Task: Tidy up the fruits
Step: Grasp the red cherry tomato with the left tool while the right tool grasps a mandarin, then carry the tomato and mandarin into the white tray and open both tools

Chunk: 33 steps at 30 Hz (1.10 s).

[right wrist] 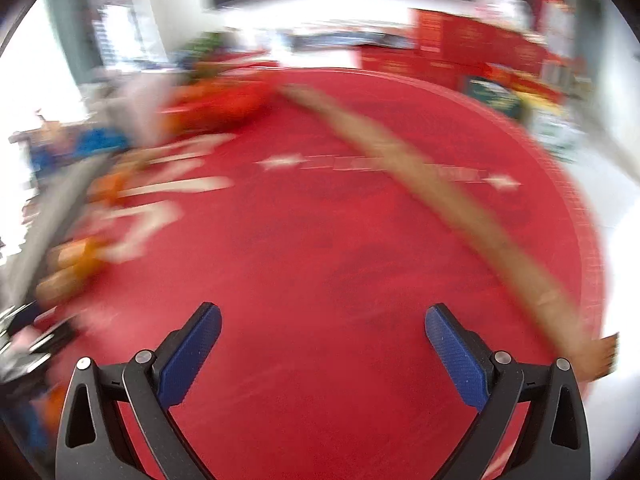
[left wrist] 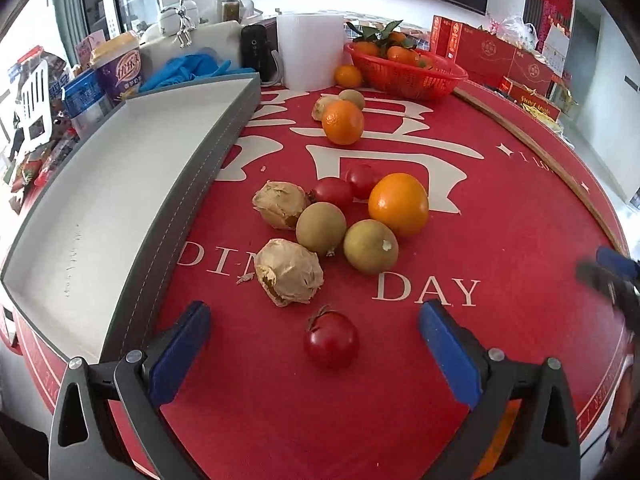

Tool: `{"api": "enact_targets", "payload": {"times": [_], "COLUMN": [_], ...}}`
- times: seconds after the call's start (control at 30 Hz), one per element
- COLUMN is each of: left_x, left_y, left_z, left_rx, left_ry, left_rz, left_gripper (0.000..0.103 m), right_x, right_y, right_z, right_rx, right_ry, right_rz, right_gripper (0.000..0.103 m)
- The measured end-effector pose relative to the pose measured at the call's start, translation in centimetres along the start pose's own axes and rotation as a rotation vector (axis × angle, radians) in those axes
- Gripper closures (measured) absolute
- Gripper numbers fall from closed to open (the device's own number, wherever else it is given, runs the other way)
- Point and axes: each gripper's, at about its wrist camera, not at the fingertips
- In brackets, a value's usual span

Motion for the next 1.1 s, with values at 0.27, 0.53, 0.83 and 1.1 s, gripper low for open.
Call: {"api": "enact_targets", "payload": {"times": [0.27,0.53,0.83,1.1], "left_x": [0.6,1.8,2.7,4.9], "left_y": [0.0,0.2,0.9,1.0], "left_z": [0.4,0.4,0.5,-0.3], "left_rx": [-0.022,-0.032,0.007,0.003], "left_ry": [0.007,-0.013,-0.003,-0.057], "left_rz": [0.022,0.034,0.069,0.099], "left_gripper": [0.002,0.039,0.079,0.079], "right_x": [5.0,3.9,3.5,2.5], "right_y": [9.9,14.4,13.4,11.7], "right_z": [3.2,5.4,5.2,2.8], "right_rx": [0.306,0.371,0.352,0.257], "right_ry": [-0.001,0.050,0.074,0.076], "right_rz": [-0.309,-0.348,-0.283,-0.253], "right_gripper": [0.000,0.010,0.064,0.064]}}
Point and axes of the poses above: each gripper's, at about its wrist camera, not at the fingertips, and x roughly against the way its jaws point, y to its left, z to its underside, and after that the axes turned 14 degrees about -y, right-handed
